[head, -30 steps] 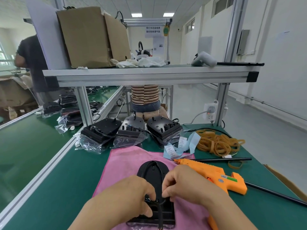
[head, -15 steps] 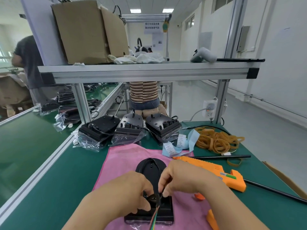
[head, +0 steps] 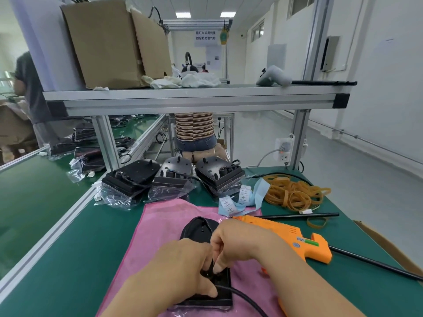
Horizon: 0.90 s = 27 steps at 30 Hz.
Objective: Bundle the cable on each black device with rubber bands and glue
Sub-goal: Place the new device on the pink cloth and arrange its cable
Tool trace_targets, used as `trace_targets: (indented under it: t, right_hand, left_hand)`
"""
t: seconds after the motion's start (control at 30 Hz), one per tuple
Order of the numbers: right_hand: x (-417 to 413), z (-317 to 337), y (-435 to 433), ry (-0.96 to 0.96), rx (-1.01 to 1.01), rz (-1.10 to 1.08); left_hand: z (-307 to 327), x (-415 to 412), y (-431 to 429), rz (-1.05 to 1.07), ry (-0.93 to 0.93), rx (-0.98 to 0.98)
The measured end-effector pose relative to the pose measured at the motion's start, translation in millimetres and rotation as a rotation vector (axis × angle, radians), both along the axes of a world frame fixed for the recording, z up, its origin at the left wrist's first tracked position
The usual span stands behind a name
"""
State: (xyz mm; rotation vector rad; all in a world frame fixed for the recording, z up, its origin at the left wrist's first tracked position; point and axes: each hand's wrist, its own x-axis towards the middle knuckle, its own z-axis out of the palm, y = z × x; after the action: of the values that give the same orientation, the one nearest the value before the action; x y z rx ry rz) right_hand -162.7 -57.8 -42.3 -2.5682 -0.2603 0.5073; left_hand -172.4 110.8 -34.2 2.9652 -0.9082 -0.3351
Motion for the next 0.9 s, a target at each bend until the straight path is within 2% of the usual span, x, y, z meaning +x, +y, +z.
trace_targets:
  t: [0.23, 0.4, 0.47, 0.57, 0.63, 0.8, 0.9]
  right_hand:
    - [-12.3, 5.3, -16.2, 0.080, 0.165, 0.035]
    - [-32.2, 13.0, -35.9, 0.358, 0.210, 0.024]
    - [-39.5, 16.0, -40.6, 0.423, 0.312, 0.063]
    - [-45.7, 17.2, -45.1, 0.435, 0.623, 0.126]
    - [-45.9, 14.7, -44.8, 0.379, 0.726, 0.140]
    - [-36.7, -0.6, -27.3, 0.053, 0.582, -0.071]
    - [-29.0, -10.4, -16.2, -0.035, 0.549, -0.188]
  left_hand:
    - [-11.7, 0.5, 10.5, -0.022, 0.090, -0.142]
    - [-11.1, 1.0, 11.2, -0.037, 0.127, -0.170]
    - [-11.1, 1.0, 11.0, -0.040, 0.130, -0.173]
    - [-9.1, 1.5, 10.1, -0.057, 0.137, -0.162]
    - [-8.0, 2.2, 8.8, -0.072, 0.149, -0.149]
    - [-10.8, 3.8, 10.3, -0.035, 0.135, -0.180]
    - [-12.6, 5.0, 11.5, -0.032, 0.128, -0.212]
